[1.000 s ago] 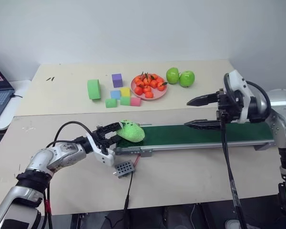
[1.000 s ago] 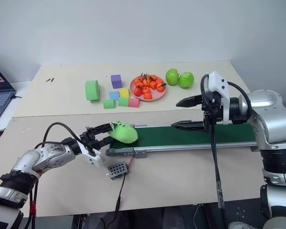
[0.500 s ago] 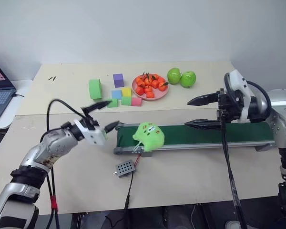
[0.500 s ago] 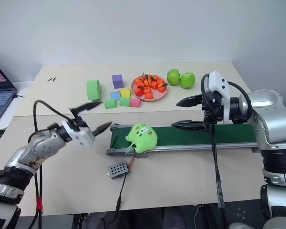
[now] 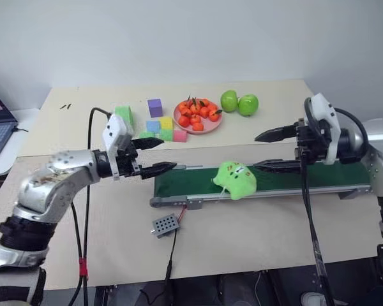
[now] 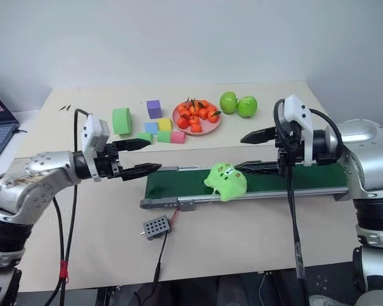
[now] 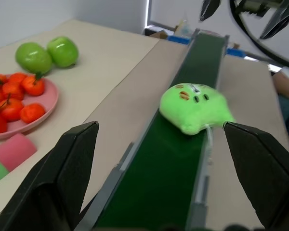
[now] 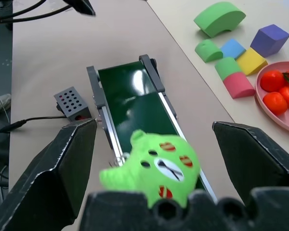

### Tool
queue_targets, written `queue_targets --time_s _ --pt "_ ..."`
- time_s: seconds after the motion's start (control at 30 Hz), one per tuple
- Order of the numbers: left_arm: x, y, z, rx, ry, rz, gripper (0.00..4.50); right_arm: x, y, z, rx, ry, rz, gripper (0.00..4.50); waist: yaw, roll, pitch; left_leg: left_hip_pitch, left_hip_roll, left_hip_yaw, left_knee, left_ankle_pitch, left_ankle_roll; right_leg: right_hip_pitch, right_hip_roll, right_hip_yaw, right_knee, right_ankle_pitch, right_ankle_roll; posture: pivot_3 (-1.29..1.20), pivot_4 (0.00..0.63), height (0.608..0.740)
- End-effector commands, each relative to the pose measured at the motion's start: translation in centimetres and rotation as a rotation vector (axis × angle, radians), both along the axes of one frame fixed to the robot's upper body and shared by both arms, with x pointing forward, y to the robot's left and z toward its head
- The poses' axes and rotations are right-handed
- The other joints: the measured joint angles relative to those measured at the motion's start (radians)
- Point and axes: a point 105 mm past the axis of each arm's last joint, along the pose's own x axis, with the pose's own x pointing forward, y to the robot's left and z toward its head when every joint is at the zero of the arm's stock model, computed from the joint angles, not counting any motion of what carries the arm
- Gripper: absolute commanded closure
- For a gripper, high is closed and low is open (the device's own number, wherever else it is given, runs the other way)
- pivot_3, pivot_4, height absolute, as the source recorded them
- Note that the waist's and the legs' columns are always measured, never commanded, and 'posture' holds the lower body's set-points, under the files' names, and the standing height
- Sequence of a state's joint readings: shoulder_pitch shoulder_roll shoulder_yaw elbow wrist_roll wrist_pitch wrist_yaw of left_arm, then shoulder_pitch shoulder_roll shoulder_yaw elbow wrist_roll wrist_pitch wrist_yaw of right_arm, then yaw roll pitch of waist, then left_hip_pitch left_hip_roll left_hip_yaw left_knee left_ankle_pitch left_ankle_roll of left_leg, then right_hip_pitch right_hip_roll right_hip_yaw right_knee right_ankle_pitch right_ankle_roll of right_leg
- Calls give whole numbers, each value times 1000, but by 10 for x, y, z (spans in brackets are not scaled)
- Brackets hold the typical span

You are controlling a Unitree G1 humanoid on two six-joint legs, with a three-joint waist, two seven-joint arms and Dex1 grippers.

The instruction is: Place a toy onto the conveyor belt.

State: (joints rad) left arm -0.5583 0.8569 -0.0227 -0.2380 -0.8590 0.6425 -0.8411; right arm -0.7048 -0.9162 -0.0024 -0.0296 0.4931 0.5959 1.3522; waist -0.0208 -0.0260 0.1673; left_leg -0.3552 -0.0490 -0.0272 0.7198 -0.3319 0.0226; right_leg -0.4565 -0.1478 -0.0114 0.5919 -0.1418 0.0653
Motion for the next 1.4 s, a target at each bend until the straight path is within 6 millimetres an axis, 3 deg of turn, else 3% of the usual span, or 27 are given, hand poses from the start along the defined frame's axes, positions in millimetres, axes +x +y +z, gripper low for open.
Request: queue_targets --time_s 0.03,0.57,1.4 --pt "-6 -3 14 54 -44 -19 90 -6 0 22 21 -78 22 0 2 0 0 0 0 0 0 0 0 0 0 0 0 0 0 0 150 739" --pt "16 -12 22 -4 -10 22 90 -10 2 22 77 -92 5 0 6 0 0 0 0 0 1 0 0 0 0 1 1 0 0 0 150 739" --pt "23 -25 48 5 -82 7 90 -10 4 18 110 -100 -16 0 7 0 0 0 0 0 2 0 0 0 0 1 1 0 0 0 150 739"
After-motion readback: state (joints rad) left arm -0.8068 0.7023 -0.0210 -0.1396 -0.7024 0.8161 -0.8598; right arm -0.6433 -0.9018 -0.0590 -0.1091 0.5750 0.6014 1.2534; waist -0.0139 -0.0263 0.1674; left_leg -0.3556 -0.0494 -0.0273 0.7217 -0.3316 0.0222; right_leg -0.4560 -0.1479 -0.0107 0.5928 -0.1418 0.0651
